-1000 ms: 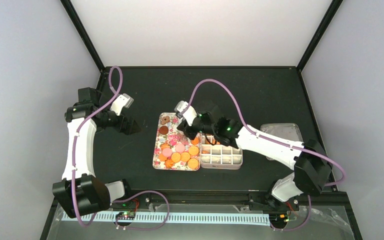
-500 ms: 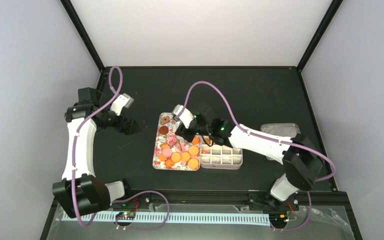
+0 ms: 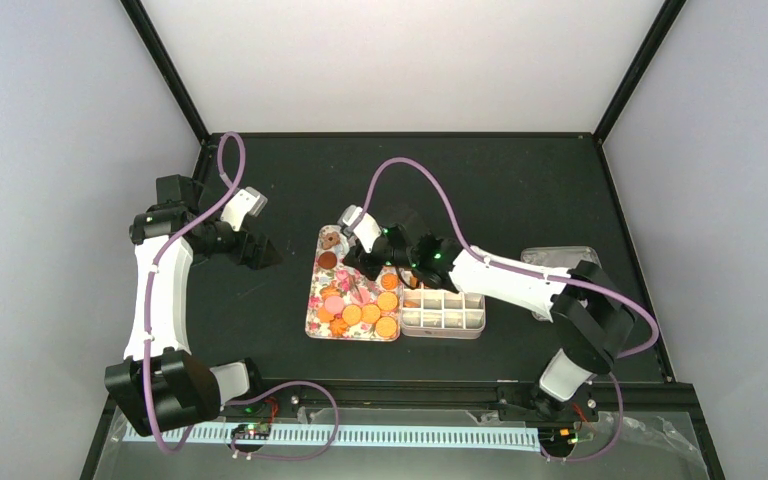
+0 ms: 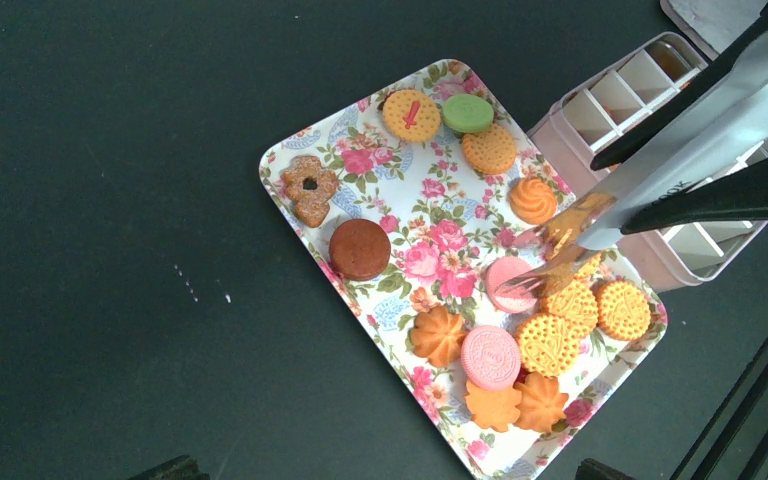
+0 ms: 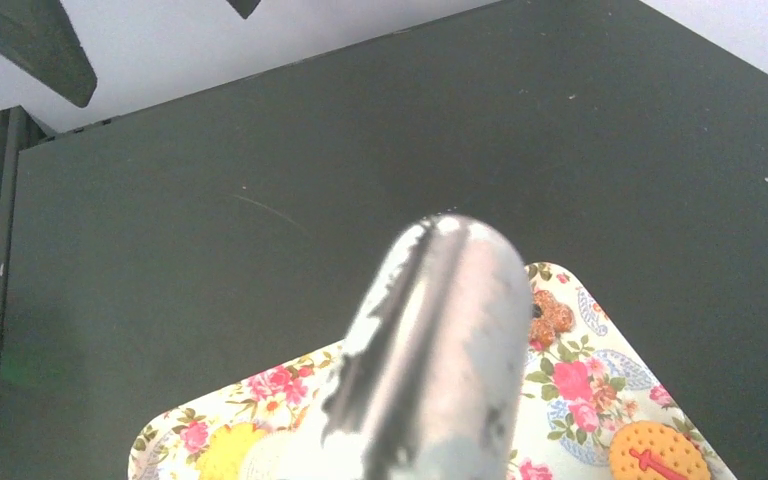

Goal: Pack the cookies

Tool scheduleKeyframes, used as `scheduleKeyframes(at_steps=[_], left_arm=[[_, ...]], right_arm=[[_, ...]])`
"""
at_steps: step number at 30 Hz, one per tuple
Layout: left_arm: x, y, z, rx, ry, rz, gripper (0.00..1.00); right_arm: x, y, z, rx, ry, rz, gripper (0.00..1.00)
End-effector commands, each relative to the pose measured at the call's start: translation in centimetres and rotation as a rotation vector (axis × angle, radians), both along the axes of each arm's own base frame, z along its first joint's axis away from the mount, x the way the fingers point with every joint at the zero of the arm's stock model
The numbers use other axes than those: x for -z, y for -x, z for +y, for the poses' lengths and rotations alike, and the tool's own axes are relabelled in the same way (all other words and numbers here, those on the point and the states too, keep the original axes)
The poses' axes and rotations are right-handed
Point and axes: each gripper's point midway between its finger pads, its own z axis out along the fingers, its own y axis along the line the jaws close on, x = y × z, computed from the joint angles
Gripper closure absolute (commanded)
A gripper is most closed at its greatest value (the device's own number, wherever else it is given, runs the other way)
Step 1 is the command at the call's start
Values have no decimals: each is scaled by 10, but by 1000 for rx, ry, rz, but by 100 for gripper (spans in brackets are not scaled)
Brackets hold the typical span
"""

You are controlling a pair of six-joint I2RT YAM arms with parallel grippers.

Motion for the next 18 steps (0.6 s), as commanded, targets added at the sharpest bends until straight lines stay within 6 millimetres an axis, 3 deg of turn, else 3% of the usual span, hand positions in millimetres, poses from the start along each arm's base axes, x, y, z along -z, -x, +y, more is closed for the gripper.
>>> scheduleKeyframes(at_steps=[1,7,10,18], left_arm=[[-15,3,-1,15,-11,-46,1],[-16,3,-1,15,-10,-47,1],[-17,3,-1,15,-7,-49,1],[-18,3,0,14,-21,-54,1]], right_arm=[[10,0,1,1,-6,31,74],[-31,-8,-5,54,-88,-71,75],[-42,-10,-5,63,-112,-91,74],[-37,-9,0,54,-140,-71,68]])
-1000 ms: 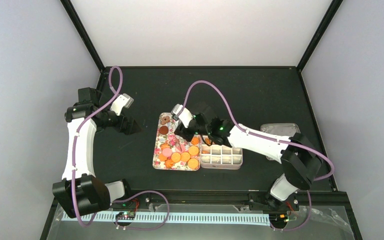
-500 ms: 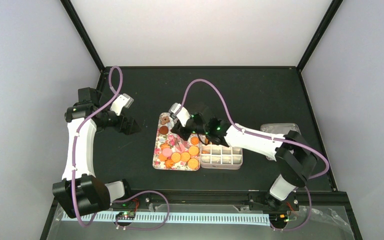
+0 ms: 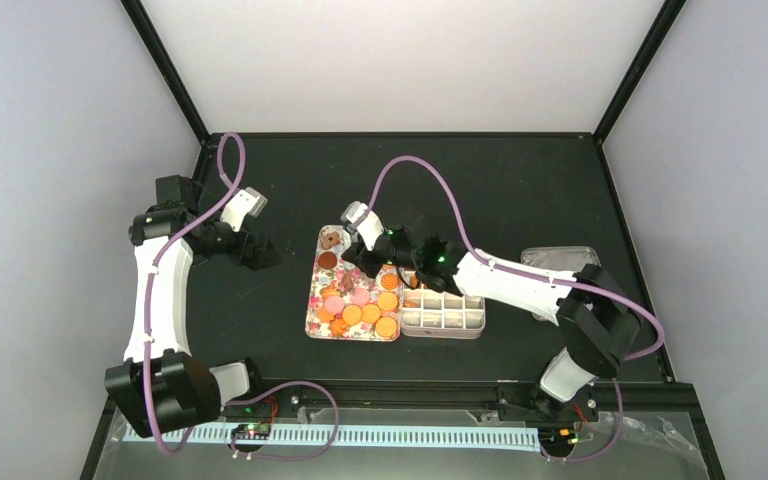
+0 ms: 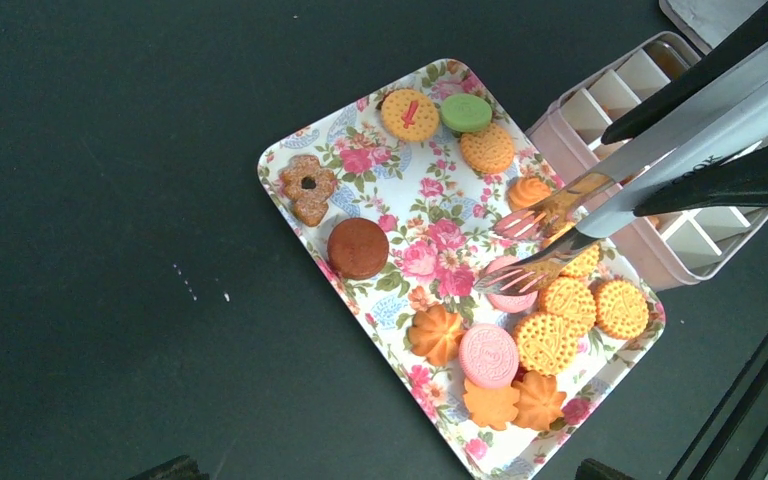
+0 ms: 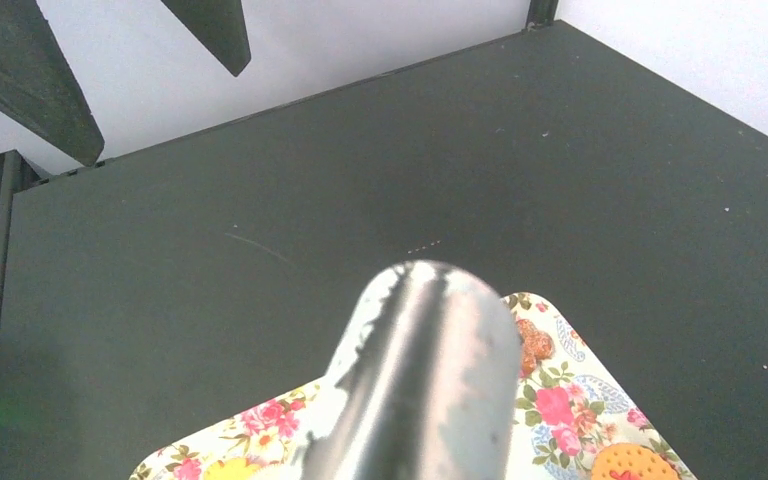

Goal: Pack the cookies

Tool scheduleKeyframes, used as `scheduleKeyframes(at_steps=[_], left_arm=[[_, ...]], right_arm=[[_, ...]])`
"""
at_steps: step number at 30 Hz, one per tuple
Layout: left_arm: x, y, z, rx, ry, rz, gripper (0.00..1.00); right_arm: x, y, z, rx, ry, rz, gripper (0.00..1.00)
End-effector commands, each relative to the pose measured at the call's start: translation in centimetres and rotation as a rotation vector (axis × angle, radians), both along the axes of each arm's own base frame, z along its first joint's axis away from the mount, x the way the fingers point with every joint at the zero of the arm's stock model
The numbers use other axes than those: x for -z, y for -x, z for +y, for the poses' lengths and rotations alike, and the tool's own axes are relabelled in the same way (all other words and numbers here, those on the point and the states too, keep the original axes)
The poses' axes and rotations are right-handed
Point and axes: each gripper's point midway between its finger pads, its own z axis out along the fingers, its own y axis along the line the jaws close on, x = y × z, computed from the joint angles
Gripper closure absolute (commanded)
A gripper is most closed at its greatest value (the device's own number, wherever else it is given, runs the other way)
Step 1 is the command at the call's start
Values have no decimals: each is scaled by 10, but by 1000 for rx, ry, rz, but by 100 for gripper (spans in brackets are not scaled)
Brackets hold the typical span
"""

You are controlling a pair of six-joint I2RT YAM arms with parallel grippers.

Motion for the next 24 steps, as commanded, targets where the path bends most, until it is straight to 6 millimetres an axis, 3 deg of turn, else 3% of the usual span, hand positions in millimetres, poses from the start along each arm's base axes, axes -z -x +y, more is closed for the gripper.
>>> scheduleKeyframes(at_steps=[1,14,19,24], left_arm=[[-17,1,1,14,-21,-51,1],[-17,1,0,16,-20,-53,1],[-17,1,1,14,-16,-50,1],[-18,1,0,15,-19,-56,1]], right_arm=[[-17,-3,2,15,-72,-37,68],[18,12,-6,9,13,3,66],[12,23,-7,-13,-15,13,64],[-6,17,-8,23,-44,-37,64]])
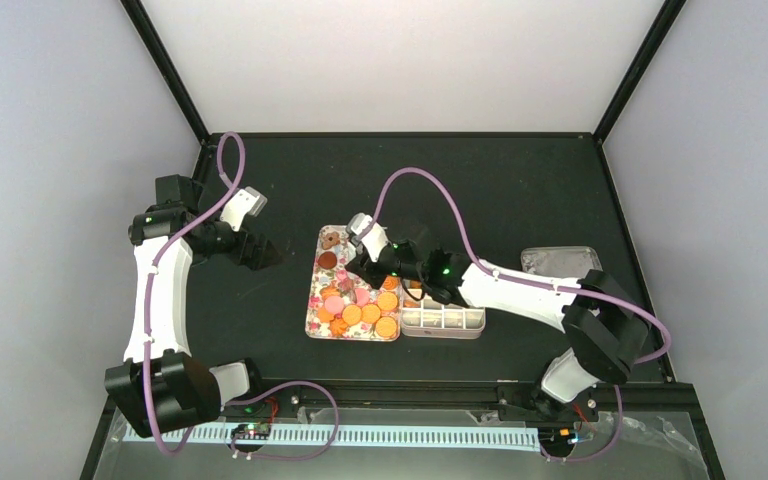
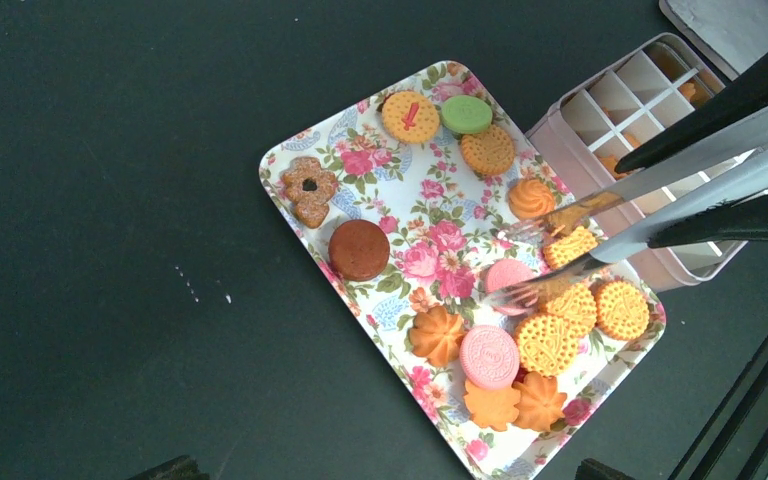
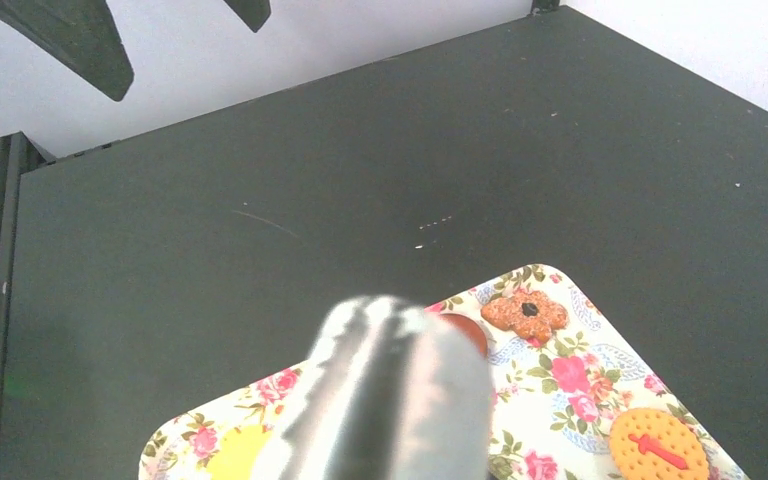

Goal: Pack the cookies

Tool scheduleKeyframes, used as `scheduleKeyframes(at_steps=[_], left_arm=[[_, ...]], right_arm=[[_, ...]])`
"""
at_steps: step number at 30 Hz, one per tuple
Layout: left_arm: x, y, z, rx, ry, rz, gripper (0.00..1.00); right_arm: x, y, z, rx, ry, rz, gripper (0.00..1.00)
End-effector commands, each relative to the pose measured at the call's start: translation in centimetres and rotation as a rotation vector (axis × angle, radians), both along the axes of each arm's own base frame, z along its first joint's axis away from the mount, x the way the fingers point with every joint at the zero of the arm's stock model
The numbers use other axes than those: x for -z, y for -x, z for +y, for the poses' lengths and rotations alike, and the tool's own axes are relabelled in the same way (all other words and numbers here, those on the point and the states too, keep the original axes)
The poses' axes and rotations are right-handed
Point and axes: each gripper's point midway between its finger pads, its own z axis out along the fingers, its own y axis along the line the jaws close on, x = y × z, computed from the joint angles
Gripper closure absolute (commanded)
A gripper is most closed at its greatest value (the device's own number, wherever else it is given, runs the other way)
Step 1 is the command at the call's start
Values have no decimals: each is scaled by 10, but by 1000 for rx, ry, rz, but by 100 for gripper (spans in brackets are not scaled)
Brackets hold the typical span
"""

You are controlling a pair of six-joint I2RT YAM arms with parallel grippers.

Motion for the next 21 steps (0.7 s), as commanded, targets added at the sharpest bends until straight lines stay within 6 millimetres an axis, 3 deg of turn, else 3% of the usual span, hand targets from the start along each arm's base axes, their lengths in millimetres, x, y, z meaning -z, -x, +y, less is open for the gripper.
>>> scheduleKeyframes(at_steps=[1,9,21], left_arm=[[-17,2,0,15,-19,-53,1],[-18,2,0,16,-20,-54,1],[-17,3,1,18,-24,-56,1]], right_arm=[[-22,-2,-1,36,-47,-51,64],[-46,-9,6,60,-96,-100,64],[-12,-4,9,51,-48,-37,64]])
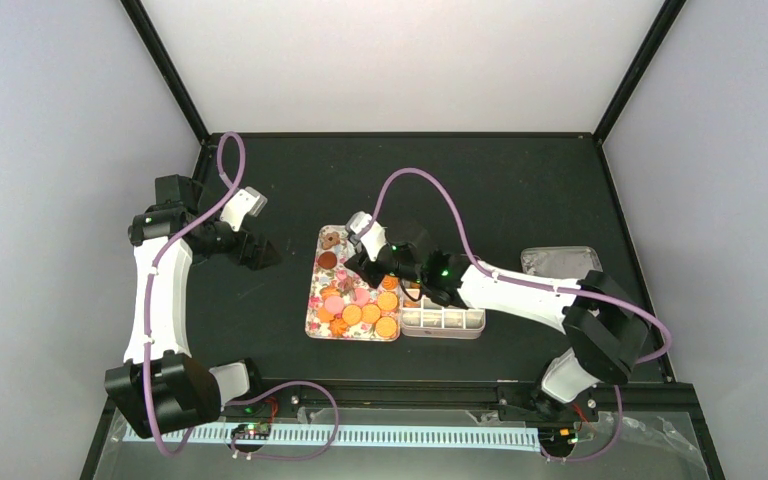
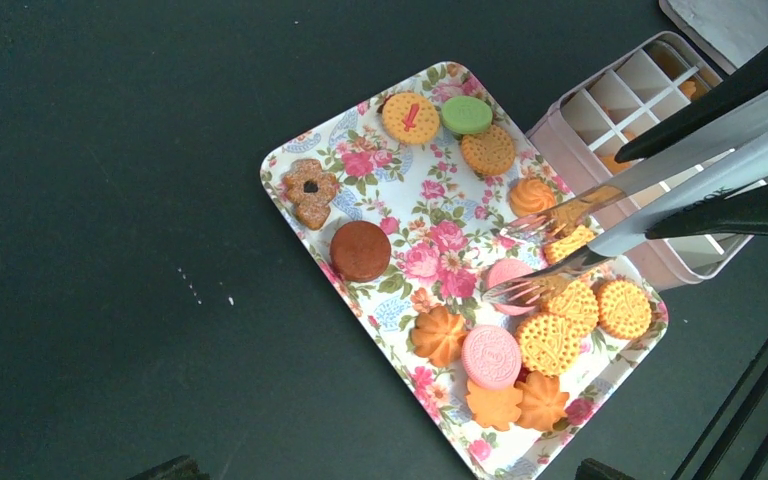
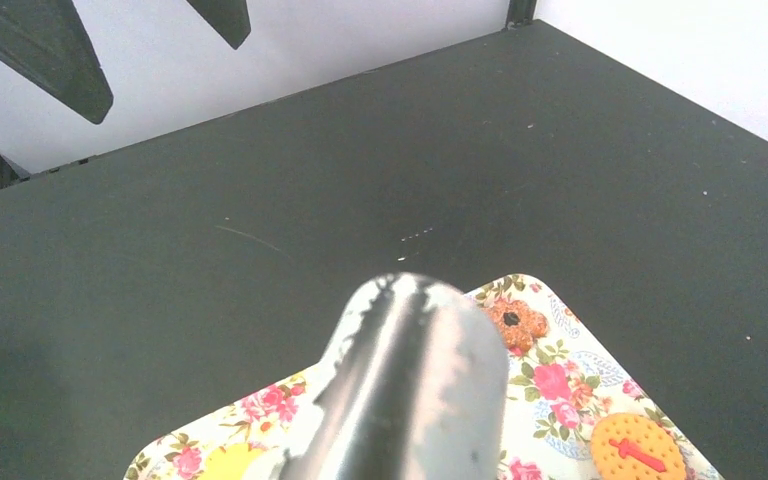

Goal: Pack the cookies

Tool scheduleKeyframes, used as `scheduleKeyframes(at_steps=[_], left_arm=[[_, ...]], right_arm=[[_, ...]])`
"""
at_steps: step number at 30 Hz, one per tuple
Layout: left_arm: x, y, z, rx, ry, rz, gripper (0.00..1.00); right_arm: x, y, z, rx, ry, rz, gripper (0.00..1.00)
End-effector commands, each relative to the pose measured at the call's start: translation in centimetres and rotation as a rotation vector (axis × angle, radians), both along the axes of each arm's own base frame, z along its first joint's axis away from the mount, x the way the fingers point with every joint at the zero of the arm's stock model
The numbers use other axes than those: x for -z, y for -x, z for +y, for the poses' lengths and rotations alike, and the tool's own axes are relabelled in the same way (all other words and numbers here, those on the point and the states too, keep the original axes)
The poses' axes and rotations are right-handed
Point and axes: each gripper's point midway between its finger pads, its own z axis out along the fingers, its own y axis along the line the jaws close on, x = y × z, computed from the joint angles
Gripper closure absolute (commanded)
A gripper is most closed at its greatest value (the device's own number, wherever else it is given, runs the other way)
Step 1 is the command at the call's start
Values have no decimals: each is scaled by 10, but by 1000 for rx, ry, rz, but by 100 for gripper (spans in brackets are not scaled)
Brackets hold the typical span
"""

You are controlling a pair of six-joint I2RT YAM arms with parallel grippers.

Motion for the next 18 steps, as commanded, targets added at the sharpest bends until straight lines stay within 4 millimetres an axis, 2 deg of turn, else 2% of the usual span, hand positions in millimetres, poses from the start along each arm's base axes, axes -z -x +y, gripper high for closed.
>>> scheduleKeyframes(at_steps=[1,11,14,18], left_arm=[[-16,2,1,14,-21,-50,1],[-16,3,0,17,-22,-50,1],[-16,3,0,17,-22,-50,1],[-16,3,0,17,-21,-50,1]], right_arm=[[-3,-3,7,15,-35,-6,64],[20,-1,4,35,3,29,65],[18,-5,-2,59,19,10,70],[10,-7,-3,74,15,3,85]])
